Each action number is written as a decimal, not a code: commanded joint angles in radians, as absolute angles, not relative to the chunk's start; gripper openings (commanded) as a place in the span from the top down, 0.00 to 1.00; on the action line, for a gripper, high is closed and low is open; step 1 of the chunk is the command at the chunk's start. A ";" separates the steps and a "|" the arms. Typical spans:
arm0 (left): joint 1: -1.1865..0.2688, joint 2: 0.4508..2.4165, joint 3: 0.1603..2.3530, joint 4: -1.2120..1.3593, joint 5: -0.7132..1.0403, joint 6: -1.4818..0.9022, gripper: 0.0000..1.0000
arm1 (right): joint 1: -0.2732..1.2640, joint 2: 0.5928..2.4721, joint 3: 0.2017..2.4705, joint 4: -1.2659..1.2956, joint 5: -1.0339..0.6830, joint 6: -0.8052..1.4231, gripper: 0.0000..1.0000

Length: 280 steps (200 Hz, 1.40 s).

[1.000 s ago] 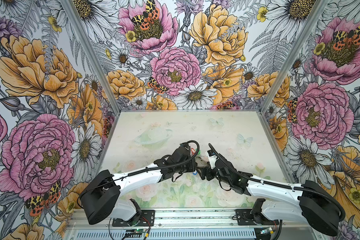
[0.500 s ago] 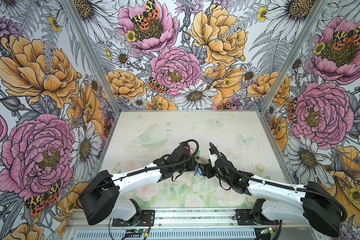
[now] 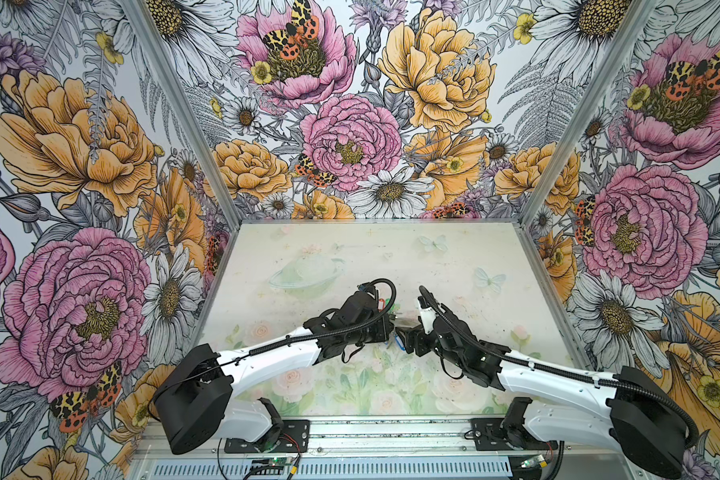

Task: Put the keys on the keyring

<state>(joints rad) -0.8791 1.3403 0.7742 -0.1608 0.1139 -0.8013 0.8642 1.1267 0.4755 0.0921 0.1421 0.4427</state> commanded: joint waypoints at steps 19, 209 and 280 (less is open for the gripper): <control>-0.865 1.295 0.843 -0.322 0.053 -0.638 1.00 | 0.800 0.998 0.493 -0.028 0.104 0.424 0.13; -0.726 0.984 0.431 -0.081 0.189 -0.861 1.00 | 0.642 1.544 0.345 0.561 -0.398 1.238 0.36; -0.707 0.984 0.476 -0.093 0.192 -0.856 1.00 | 0.696 1.713 0.317 0.895 -0.448 1.422 0.42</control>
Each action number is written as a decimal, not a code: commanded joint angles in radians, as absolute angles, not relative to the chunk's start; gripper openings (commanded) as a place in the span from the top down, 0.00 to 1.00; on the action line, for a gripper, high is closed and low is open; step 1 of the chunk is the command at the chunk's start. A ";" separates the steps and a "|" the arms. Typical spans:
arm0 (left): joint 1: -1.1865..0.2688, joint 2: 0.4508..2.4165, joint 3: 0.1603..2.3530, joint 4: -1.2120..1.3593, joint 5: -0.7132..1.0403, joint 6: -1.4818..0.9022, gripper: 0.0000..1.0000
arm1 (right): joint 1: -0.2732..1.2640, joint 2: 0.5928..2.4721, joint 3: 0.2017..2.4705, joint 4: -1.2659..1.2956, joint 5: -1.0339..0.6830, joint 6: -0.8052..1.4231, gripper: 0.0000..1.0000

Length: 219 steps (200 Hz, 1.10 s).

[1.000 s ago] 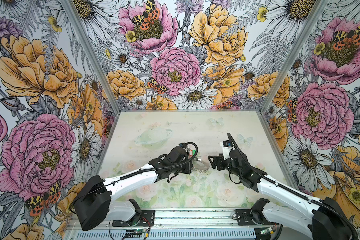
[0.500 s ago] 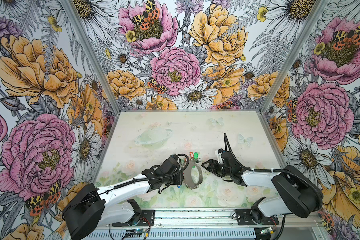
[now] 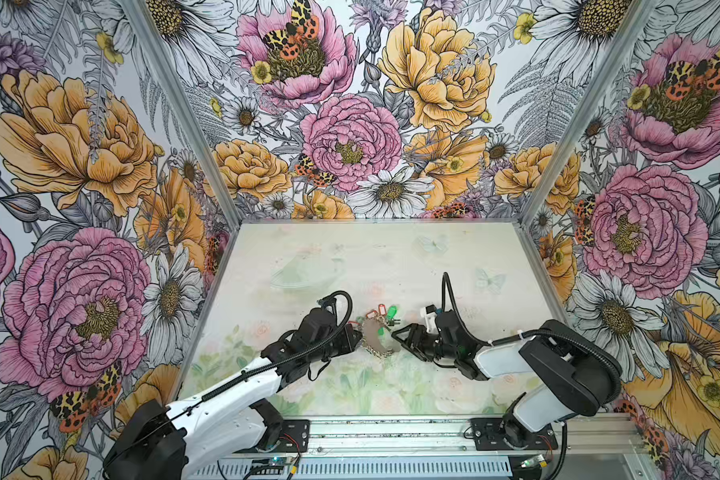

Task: Put the keys on the keyring

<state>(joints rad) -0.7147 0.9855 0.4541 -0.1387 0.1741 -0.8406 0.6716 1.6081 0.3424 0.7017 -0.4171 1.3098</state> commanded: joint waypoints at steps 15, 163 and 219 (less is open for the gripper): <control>-0.707 0.981 0.468 -0.097 0.193 -0.856 1.00 | 0.704 1.814 0.305 1.073 -0.455 1.498 0.50; -0.725 1.086 0.524 -0.312 0.106 -0.696 0.88 | 0.683 1.883 0.256 1.273 -0.391 1.523 1.00; -0.696 1.013 0.606 -0.443 -0.082 -0.594 0.68 | 0.685 1.402 0.432 0.283 -0.261 1.093 1.00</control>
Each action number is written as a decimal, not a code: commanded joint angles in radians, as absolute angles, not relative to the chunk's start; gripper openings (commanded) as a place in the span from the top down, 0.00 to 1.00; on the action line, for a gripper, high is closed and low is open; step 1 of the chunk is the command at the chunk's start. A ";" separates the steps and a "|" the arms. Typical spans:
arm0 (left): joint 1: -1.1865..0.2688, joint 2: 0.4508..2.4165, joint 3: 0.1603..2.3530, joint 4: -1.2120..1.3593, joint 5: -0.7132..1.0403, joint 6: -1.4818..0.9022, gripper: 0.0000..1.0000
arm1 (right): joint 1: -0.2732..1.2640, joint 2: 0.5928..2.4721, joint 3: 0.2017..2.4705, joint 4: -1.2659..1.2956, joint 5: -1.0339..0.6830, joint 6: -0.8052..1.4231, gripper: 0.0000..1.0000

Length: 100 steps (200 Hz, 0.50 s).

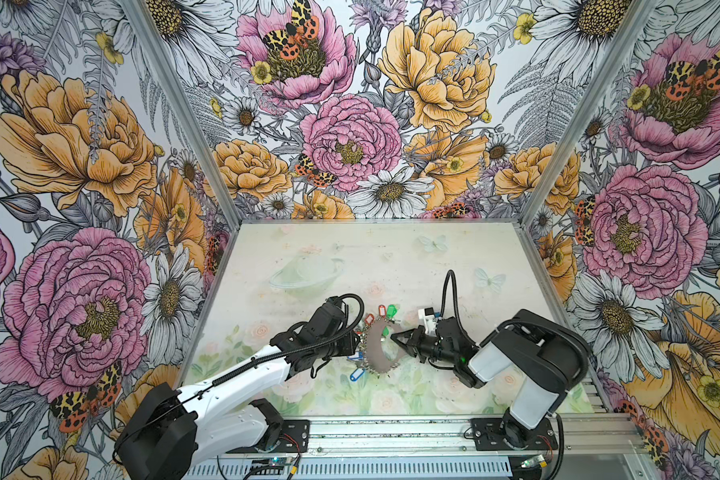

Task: Put the keys on the keyring

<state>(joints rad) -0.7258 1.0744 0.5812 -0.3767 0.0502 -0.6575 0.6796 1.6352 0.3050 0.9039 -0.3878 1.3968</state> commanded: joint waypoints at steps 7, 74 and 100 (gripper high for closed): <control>-0.684 0.988 0.604 -0.443 -0.102 -0.584 0.67 | 0.691 1.334 0.486 0.105 -0.197 0.999 1.00; -0.546 0.740 0.548 -0.413 -0.295 -0.444 0.56 | 0.624 1.354 1.113 -0.792 0.149 0.294 1.00; -0.496 0.693 0.520 -0.406 -0.342 -0.429 0.56 | 0.647 1.382 1.277 -0.861 0.202 0.208 1.00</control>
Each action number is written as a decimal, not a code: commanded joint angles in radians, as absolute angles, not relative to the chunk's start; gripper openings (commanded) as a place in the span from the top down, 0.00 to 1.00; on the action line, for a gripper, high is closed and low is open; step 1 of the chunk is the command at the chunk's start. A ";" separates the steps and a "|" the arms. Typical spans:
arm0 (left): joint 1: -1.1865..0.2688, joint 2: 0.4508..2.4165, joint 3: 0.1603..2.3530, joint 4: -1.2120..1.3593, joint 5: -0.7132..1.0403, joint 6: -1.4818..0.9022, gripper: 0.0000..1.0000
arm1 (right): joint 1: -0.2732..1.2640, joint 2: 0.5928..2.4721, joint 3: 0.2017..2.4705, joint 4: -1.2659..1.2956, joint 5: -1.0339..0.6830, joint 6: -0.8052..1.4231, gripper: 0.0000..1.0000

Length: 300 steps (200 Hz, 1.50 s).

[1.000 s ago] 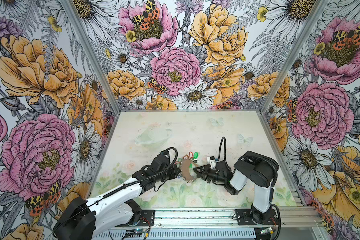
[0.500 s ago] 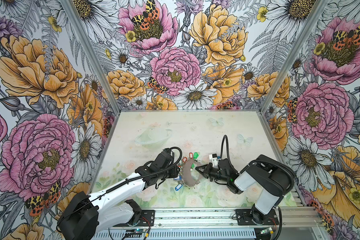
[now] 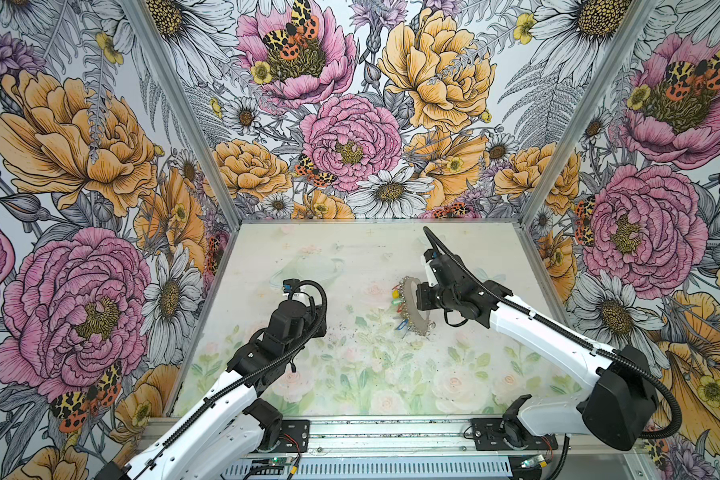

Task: Put the keys on the keyring

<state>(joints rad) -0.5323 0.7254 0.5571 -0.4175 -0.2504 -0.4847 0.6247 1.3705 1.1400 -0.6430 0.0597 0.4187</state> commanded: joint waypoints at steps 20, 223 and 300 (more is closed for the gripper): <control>-0.475 0.660 0.486 -0.387 -0.364 -0.427 0.54 | 0.716 1.447 1.385 -0.882 0.218 0.178 1.00; -0.340 0.369 0.349 -0.396 -0.471 -0.465 0.01 | 0.977 1.819 1.753 -0.798 -0.030 0.303 1.00; -0.328 0.426 0.350 -0.370 -0.421 -0.466 0.01 | 0.650 1.661 1.217 -0.555 -0.127 0.401 1.00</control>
<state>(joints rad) -0.3367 0.3939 0.3588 -0.4042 -0.4431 -0.4572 0.7364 1.7485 1.3224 -0.6548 -0.1032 0.3698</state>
